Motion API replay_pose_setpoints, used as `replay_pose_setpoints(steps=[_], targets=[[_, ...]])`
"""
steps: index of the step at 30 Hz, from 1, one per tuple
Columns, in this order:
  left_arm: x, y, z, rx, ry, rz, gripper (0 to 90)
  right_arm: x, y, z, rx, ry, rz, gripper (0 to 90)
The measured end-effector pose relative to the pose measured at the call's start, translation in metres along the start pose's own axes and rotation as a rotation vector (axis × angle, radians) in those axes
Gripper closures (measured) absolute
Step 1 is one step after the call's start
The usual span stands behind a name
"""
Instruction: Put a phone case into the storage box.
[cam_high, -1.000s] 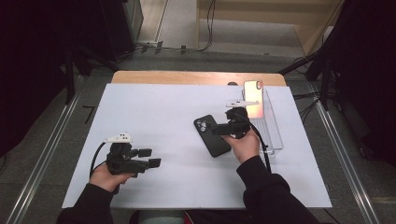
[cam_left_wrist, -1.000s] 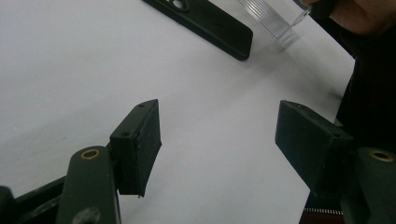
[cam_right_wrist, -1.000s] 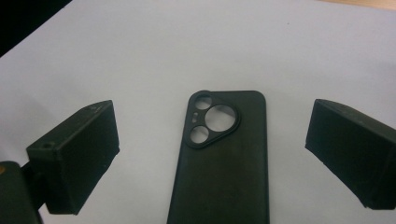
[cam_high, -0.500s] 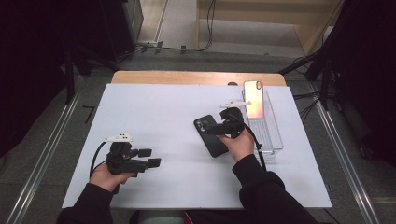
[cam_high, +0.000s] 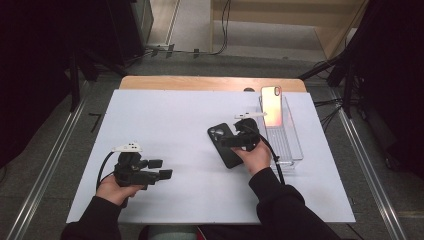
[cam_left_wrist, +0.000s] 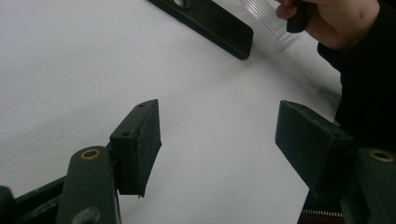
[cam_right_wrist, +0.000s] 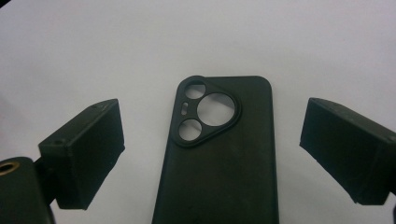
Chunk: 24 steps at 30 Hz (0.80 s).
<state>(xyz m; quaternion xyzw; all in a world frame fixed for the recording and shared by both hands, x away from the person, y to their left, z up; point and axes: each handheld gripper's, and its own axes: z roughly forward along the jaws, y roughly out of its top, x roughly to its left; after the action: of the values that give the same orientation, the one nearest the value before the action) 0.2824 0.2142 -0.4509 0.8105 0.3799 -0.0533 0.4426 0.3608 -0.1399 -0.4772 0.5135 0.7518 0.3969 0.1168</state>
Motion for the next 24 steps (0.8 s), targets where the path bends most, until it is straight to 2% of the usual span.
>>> replay_pose_setpoints(steps=[6,14,24], targets=[[0.000,0.000,0.000,0.000,0.001,0.000,31.6,0.000,-0.003,0.004,0.022,-0.007,-0.017,4.8],[0.000,0.000,0.000,0.000,0.000,0.001,31.6,-0.002,-0.010,0.011,0.045,-0.006,-0.004,4.8],[0.000,0.000,0.000,-0.001,0.000,-0.004,31.6,0.000,-0.019,0.020,0.082,-0.033,-0.023,4.8]])
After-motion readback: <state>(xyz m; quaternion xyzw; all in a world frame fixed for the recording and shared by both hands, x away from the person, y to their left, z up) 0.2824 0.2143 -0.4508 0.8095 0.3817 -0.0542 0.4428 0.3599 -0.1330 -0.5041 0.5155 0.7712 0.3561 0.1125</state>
